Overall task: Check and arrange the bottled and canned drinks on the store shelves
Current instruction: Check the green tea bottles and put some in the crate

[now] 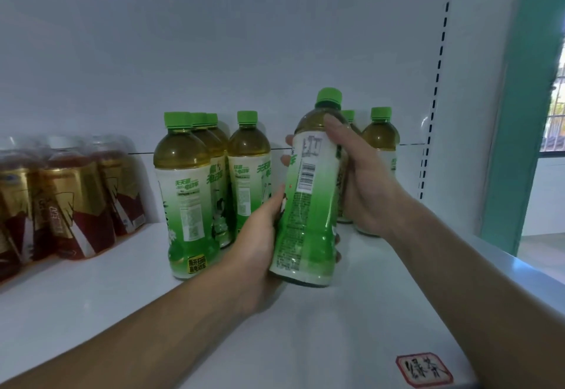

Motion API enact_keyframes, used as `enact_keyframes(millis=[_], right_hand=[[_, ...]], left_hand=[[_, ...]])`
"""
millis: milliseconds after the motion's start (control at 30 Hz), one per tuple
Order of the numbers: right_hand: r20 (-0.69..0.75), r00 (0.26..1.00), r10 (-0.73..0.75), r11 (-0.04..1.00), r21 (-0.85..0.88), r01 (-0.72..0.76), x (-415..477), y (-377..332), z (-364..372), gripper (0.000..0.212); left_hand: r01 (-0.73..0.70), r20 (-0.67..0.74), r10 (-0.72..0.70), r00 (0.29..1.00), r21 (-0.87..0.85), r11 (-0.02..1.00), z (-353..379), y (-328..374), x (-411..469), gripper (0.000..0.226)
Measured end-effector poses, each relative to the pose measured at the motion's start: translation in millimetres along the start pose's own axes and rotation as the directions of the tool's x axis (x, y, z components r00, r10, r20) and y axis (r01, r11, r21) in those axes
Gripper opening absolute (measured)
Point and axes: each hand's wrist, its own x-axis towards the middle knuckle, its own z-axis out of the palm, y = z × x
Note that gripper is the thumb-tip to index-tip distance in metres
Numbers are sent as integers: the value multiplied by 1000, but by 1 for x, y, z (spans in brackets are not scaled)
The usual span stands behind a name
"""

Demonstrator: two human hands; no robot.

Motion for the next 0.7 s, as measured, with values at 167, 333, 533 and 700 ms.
enact_keyframes(millis=[167,333,533,700], right_hand=[[-110,981,-161,985,-81,153,0,-1,-2,44],[-124,986,-116,991,-75,107,3,2,0,64],[-113,986,-119,991,-82,110,-1,-2,1,46],[-200,951,-237,942,-287,174,-1,-2,2,41]], left_hand=[[-71,22,70,997,44,997,4,-2,0,58],[-162,0,163,987,91,983,3,-1,-1,47],[14,113,-11,993,-23,1000,-2,2,-6,67],[-206,53,199,978,161,965,4,-2,-5,38]])
